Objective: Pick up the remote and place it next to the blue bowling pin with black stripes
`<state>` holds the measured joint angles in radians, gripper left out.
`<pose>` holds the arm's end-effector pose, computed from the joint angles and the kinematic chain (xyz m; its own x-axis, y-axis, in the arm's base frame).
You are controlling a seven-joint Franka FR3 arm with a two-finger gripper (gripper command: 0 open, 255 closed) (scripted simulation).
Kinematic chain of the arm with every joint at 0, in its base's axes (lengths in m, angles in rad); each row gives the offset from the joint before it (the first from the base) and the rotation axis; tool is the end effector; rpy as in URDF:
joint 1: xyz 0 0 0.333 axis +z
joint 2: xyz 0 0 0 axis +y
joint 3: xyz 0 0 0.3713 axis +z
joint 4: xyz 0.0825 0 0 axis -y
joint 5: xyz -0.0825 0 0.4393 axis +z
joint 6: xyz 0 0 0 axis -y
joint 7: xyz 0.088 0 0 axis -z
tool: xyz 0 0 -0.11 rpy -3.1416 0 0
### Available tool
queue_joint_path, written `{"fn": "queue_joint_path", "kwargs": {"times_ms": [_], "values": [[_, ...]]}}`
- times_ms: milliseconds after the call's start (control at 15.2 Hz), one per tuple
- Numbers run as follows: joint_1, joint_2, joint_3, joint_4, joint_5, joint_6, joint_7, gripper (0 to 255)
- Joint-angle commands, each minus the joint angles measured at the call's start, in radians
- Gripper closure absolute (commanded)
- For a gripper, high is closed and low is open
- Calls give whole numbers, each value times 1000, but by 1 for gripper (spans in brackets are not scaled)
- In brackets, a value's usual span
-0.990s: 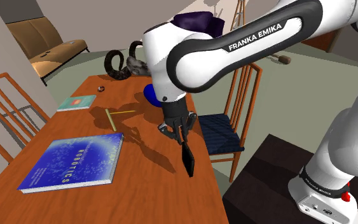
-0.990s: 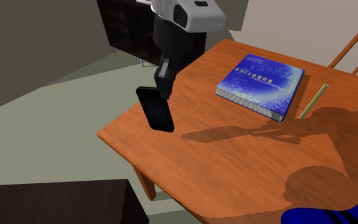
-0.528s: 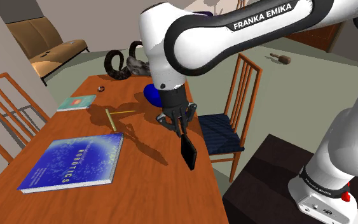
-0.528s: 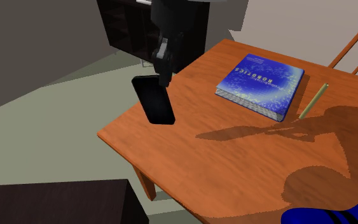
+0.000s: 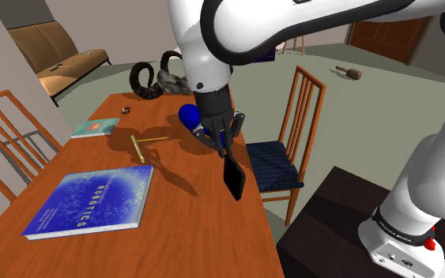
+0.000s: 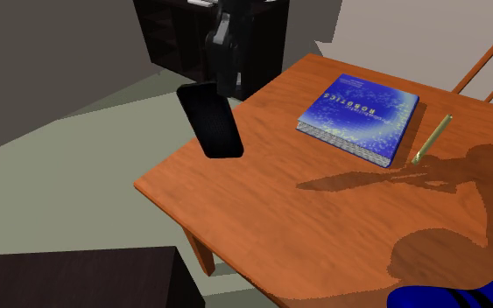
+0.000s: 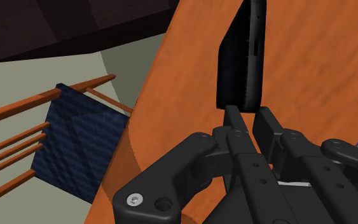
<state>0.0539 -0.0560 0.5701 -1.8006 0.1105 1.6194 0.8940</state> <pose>0.4633 0.3569 0.5885 0.9483 -0.2825 -0.1448 -0.2774 -0.9592 0.0552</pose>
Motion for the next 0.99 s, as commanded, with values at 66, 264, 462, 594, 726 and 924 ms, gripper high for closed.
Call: {"fn": "queue_joint_path", "kwargs": {"times_ms": [66, 264, 462, 594, 726, 924], "values": [[1, 2, 1, 42, -1, -41, 6, 255], [1, 7, 1, 88, -4, -81, 11, 255], [1, 15, 2, 136, -7, -123, 17, 255], [2, 22, 3, 170, -11, -151, 22, 255], [3, 30, 4, 205, -14, -179, 28, 255], [-18, 44, -17, 230, -28, -195, -14, 255]]}}
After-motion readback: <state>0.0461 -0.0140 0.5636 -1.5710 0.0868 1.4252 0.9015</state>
